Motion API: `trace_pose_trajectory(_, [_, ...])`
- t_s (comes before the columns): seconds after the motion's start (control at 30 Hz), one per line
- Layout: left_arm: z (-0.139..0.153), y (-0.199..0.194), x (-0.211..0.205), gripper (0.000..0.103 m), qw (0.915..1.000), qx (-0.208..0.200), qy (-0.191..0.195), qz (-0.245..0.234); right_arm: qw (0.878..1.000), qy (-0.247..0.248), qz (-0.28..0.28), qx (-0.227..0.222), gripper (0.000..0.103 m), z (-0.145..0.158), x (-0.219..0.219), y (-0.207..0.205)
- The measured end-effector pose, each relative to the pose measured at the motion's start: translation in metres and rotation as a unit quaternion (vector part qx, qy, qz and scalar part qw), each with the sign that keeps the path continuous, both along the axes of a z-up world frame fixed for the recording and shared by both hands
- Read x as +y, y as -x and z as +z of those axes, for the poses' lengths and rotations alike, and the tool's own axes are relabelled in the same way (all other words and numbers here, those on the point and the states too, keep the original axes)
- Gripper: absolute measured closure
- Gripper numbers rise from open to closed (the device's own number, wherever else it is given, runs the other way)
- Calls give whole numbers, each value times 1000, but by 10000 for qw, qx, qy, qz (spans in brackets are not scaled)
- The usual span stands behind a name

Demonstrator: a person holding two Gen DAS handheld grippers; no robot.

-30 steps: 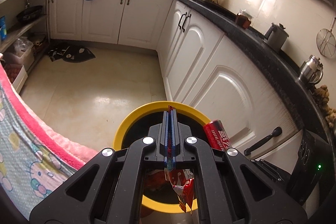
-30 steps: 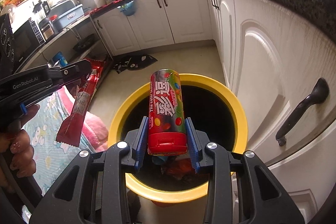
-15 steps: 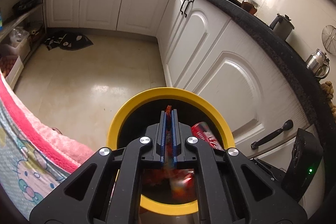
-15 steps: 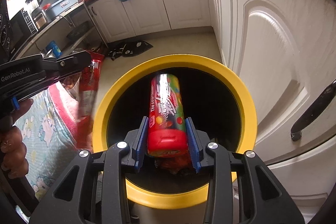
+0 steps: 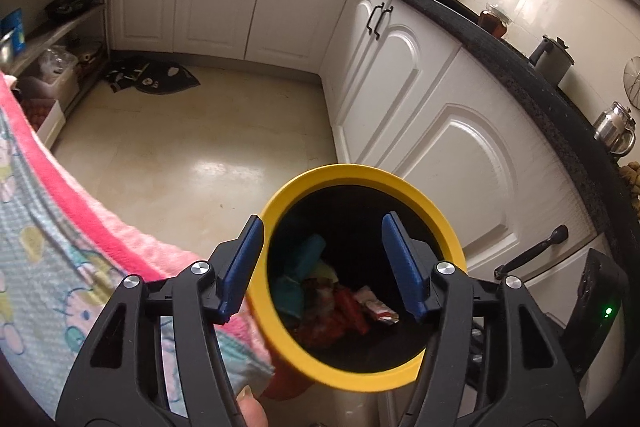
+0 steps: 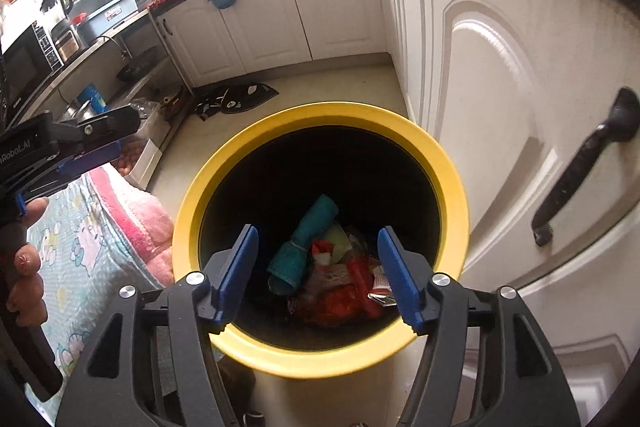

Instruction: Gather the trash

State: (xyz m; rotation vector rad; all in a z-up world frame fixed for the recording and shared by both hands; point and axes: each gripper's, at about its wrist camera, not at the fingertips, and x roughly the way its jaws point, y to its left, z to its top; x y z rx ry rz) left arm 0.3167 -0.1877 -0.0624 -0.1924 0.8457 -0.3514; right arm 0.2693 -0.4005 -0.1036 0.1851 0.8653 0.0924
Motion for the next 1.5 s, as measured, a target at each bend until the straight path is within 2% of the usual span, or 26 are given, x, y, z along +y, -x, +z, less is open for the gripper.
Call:
trace_pose_trajectory(0.03, [2, 2, 3, 37, 10000, -16, -23, 25, 10000, 14, -1, -25, 39, 2, 1, 3])
trace_pose_trajectory(0.1, [6, 7, 9, 24, 9999, -55, -46, 75, 9999, 60, -10, -90, 36, 8, 4, 10])
trace_pose_trajectory(0.17, [13, 16, 16, 18, 9998, -143, -72, 121, 9998, 92, -6, -181, 33, 17, 7, 17])
trace_pose_trajectory(0.2, [17, 20, 20, 12, 9996, -204, -102, 154, 9997, 110, -7, -221, 29, 20, 8, 19])
trace_pose_trajectory(0.23, [19, 23, 24, 11, 9994, -254, -122, 181, 9995, 138, -9, -286, 27, 25, 11, 21])
trace_pose_trajectory(0.33, [30, 37, 38, 11, 9982, -421, -215, 376, 9984, 187, -15, -534, 17, 40, 19, 35])
trace_pose_trajectory(0.5, [44, 64, 66, 11, 9948, -679, -308, 692, 9956, 213, 14, -915, 8, 64, 37, 60])
trace_pose_trajectory(0.87, [57, 134, 109, 11, 9875, -1091, -506, 1016, 9824, 669, 207, -1733, 7, 95, 84, 112])
trace_pose_trajectory(1.07, [60, 170, 124, 11, 9798, -1483, -784, 1085, 9723, 883, 237, -2150, 7, 104, 102, 139])
trace_pose_trajectory(1.5, [57, 222, 133, 11, 9678, -1976, -867, 1295, 9568, 1062, 209, -2699, 6, 95, 123, 194])
